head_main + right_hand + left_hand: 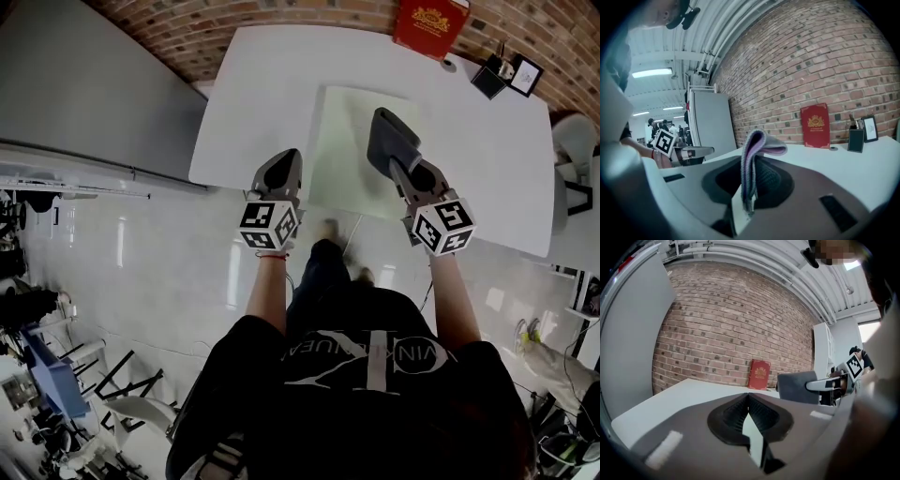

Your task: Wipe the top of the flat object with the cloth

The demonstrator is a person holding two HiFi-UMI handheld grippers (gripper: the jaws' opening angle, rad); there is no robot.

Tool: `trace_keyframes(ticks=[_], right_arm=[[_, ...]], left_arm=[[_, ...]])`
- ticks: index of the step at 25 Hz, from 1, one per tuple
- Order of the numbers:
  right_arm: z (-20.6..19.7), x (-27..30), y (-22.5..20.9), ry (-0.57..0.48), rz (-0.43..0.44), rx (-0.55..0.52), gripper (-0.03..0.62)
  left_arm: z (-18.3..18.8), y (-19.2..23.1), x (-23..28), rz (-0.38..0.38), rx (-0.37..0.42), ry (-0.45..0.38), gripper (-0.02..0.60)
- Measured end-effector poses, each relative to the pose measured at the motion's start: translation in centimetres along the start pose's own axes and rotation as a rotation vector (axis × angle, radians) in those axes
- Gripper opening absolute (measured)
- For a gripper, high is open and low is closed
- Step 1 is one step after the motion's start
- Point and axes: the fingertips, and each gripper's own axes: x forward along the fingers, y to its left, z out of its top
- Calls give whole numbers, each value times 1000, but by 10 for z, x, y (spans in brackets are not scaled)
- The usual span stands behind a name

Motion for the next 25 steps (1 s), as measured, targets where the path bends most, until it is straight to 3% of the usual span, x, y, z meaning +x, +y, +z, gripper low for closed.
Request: trace_keyframes(ticks=[7, 14, 18, 25], right_arm=[[11, 54, -9, 38, -3, 45, 50], [14, 106, -14, 85, 12, 115, 50], [14, 139, -17, 126, 7, 167, 50], [1, 186, -21, 226, -4, 338, 50]], left_arm=[[-10, 23, 39, -85, -24, 78, 12], [-28, 28, 72, -218, -39, 158, 15], [-43, 29, 88, -300, -79, 236, 106], [-72, 20, 99, -420, -148, 372, 122]])
